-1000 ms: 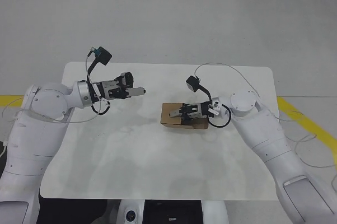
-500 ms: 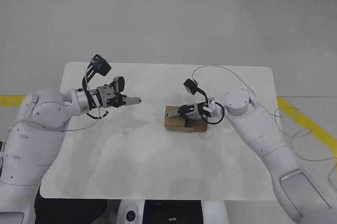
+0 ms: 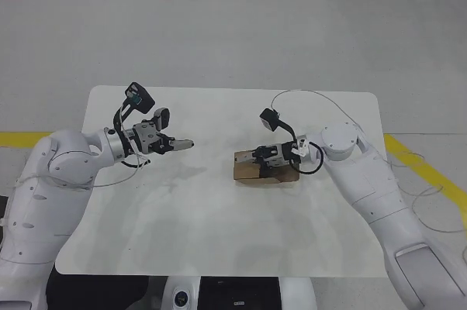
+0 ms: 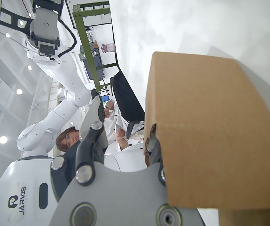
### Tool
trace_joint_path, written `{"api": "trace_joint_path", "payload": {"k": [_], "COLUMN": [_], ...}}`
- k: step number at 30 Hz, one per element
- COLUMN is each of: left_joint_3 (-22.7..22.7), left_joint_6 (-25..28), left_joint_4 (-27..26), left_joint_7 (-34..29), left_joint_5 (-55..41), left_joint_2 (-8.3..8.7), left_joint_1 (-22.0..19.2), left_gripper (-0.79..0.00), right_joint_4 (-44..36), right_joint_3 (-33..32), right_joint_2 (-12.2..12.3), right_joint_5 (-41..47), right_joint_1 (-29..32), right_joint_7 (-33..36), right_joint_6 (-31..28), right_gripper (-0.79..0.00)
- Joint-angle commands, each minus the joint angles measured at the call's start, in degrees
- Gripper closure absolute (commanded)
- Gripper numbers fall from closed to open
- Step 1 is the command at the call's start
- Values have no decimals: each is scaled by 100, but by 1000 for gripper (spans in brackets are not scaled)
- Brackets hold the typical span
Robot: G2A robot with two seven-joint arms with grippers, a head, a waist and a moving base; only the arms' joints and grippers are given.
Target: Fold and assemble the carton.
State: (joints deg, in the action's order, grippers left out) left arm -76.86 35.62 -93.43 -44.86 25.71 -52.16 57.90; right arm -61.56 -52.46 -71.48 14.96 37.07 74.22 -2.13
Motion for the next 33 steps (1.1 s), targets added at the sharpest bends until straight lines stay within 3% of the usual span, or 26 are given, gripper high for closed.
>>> {"api": "trace_joint_path", "payload": {"k": [1, 7, 17, 24, 29, 33], "left_joint_3": [11, 19, -33, 90, 296, 493], "left_joint_6": [8, -33, 12, 150, 472, 616], "left_joint_4": [-18, -67, -150, -266, -331, -347], "left_joint_7": [56, 205, 353, 466, 710, 1161], "left_joint_5": [105, 347, 539, 709, 1056, 1569], "left_joint_2": [4, 14, 42, 41, 22, -15], "left_joint_1": [23, 70, 125, 161, 172, 191], "left_gripper": [-785, -785, -785, -785, -785, -785], "right_joint_4": [-41, -206, 283, 607, 452, 201], "right_joint_3": [-85, 41, 428, 239, 28, -89], "right_joint_2": [42, 5, -279, -181, -68, 0], "right_joint_5": [-43, -72, 455, 318, 235, 182], "right_joint_1": [92, 101, -229, -245, -94, 16], "right_joint_7": [-57, -210, -603, -250, -123, -29], "right_joint_6": [17, 17, -498, -454, -390, -322], "right_gripper": [-468, -428, -443, -693, -782, -785]}}
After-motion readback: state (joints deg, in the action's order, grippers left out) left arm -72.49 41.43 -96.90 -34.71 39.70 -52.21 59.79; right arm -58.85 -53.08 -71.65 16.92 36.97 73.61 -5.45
